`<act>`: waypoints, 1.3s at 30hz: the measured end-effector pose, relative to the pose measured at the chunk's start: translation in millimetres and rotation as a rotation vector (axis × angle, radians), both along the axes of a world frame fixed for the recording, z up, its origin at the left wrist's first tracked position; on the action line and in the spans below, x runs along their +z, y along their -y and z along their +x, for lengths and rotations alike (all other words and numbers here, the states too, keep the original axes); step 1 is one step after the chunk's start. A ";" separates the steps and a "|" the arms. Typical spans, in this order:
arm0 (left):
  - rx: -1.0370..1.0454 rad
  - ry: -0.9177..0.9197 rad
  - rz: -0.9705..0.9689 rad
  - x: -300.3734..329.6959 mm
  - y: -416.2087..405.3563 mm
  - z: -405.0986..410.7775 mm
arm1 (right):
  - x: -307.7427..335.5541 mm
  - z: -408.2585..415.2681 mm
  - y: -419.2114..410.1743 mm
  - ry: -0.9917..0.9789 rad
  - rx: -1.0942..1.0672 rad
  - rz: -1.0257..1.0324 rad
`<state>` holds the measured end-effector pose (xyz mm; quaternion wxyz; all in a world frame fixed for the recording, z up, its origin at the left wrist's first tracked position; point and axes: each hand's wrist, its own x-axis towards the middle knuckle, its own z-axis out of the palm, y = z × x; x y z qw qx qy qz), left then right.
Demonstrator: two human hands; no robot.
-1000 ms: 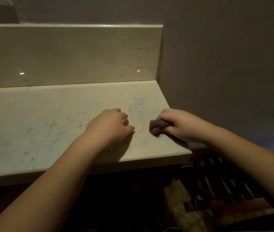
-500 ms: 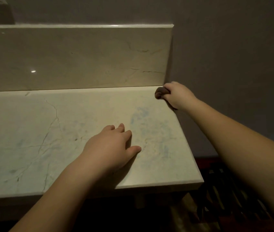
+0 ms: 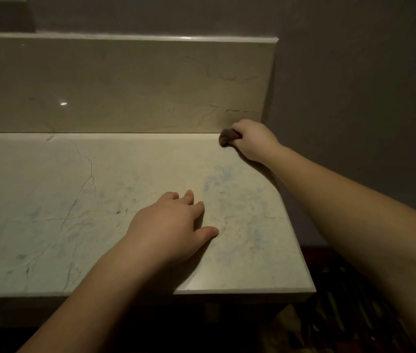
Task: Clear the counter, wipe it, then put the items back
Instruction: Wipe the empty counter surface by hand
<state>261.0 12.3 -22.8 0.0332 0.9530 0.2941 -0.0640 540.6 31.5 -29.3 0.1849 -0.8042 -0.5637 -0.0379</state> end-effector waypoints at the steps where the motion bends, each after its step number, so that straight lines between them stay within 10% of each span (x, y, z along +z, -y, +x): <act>1: 0.002 -0.001 -0.002 -0.2 0.1 -0.2 | -2.3 -2.8 5.0 0.000 0.067 0.000; 26: -0.031 0.066 0.080 -5.2 -0.2 -5.8 | -6.1 -95.8 119.0 -0.139 0.253 -0.006; 39: -0.139 0.784 -0.239 -12.9 97.9 -80.2 | -6.9 -228.9 308.2 -0.360 0.063 -0.076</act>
